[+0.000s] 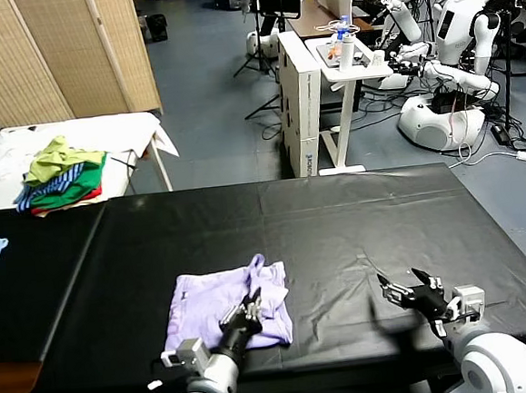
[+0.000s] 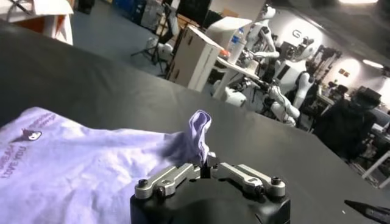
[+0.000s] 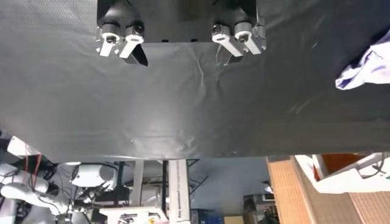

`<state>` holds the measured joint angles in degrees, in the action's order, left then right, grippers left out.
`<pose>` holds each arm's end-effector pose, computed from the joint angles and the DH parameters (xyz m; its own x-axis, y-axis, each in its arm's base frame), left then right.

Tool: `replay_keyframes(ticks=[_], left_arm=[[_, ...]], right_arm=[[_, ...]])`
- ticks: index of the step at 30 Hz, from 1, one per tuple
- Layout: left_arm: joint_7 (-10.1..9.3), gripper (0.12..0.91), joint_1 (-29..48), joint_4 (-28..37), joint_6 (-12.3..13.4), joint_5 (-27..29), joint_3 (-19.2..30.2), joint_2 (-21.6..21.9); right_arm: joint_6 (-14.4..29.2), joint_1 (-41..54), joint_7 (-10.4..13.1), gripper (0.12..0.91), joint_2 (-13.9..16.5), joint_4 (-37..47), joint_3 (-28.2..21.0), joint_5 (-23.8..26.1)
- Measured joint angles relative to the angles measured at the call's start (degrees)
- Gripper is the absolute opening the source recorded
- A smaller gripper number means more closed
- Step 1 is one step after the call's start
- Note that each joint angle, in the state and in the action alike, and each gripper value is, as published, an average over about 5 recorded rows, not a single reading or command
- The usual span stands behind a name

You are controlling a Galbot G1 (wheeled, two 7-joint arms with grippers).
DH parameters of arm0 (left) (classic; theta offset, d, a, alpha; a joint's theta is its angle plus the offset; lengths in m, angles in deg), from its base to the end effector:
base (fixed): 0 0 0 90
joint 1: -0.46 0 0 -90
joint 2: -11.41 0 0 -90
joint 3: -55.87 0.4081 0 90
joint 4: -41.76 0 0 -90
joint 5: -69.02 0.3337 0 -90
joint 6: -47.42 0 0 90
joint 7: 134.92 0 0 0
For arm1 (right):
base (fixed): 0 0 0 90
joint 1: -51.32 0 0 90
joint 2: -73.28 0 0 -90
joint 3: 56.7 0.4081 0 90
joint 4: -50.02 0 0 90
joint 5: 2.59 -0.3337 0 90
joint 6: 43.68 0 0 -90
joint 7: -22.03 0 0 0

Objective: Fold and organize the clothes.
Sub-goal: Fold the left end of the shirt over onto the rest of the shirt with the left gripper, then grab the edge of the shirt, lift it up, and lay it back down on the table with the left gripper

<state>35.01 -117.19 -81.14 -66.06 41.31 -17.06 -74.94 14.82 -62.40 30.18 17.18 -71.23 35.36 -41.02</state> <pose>0.1298 -0.0676 -0.3295 -0.8831 0.3250 0.3383 0.1337 0.8656 -0.4825 0.1849 -0.1396 -0.2880 -0.8673 -0.1544 0.4732 -0.1486 0.9876 0.0498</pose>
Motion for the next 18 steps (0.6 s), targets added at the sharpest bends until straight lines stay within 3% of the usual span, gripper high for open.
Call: replay_keyframes(ticks=[4,7,11,18], left_arm=[[-0.62,0.758,-0.1,-1.0,-0.3,-5.9,0.2,-1.2],[0.73,0.875,0.1,-1.9,0.3,-6.6,-0.7,-1.0],[3.44,0.905,0.6,-1.9,2.0,-1.8,-3.5,1.0],[4.85,0.907,-0.3,-1.0,4.5,5.0,-11.2,7.6]], right_arm=[[0.6,1.7,-1.8,0.907,1.3,-0.8,-2.8,-0.4],[1.0,2.9,-3.4,0.907,2.5,-1.7,-5.5,-1.4],[1.1,5.0,-4.7,0.907,4.4,-3.2,-10.3,-2.1],[0.9,9.7,-4.7,0.907,5.1,-3.7,-20.5,-1.3]])
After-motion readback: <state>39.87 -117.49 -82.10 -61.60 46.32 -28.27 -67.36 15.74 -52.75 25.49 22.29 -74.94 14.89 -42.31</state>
